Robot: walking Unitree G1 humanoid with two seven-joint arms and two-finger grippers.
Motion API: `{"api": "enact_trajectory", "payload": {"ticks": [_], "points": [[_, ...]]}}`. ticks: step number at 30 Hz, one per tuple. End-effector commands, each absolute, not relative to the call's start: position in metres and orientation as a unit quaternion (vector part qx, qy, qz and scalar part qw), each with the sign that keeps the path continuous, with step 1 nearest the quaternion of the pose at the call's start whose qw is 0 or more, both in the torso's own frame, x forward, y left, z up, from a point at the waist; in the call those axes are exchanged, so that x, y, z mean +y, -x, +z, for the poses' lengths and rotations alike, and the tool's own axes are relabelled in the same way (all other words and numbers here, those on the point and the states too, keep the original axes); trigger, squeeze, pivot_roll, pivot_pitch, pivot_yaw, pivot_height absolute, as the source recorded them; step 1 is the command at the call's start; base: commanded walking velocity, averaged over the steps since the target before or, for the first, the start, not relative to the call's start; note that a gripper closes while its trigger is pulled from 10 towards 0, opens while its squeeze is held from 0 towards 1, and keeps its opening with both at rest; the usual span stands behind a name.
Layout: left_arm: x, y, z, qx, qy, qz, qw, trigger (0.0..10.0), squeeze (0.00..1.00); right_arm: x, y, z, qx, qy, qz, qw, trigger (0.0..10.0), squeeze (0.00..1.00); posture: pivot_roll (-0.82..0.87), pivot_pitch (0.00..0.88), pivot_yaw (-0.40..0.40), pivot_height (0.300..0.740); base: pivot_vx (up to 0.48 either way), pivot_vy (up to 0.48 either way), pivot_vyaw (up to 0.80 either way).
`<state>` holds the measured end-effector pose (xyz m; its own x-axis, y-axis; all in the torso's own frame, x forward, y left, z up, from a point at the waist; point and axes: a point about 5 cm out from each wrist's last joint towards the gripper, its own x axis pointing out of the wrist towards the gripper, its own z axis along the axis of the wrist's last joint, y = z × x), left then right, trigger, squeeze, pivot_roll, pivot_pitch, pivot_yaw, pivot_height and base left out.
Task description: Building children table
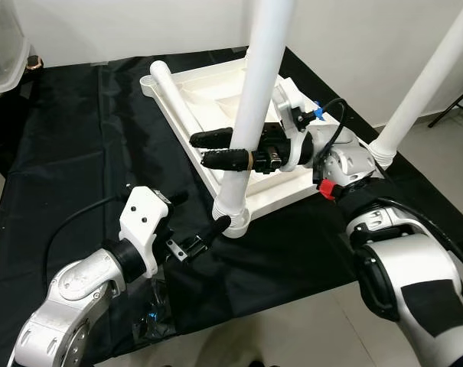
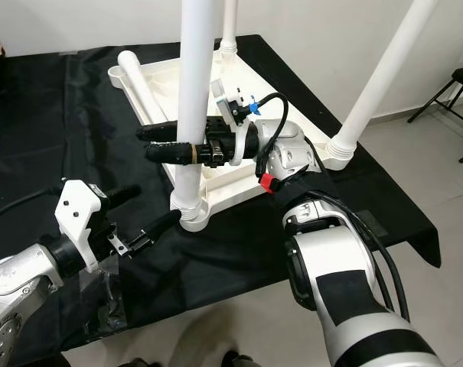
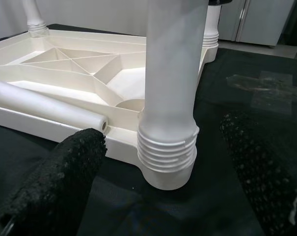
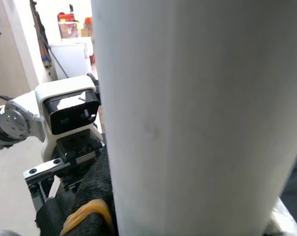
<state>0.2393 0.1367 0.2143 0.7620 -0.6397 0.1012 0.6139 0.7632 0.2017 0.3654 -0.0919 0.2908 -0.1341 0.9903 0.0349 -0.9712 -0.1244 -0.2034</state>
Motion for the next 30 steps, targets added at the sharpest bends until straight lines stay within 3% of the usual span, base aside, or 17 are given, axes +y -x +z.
{"api": "enact_trajectory", "payload": {"ticks": [1,30], "points": [[0.138,-0.239,0.211,-0.074,-0.083,-0.334,0.936,10.0,0.0,-0.093,-0.364,0.288,-0.084,0.055,0.757,0.646,10.0,0.0,0.13,0.228,-0.074,0.74,0.0,0.0,0.0],[0.138,-0.241,0.212,-0.078,-0.087,-0.333,0.936,10.0,0.0,-0.113,-0.367,0.273,-0.036,0.091,0.734,0.672,10.0,0.0,0.12,0.225,-0.068,0.74,0.0,0.0,0.0]]}}
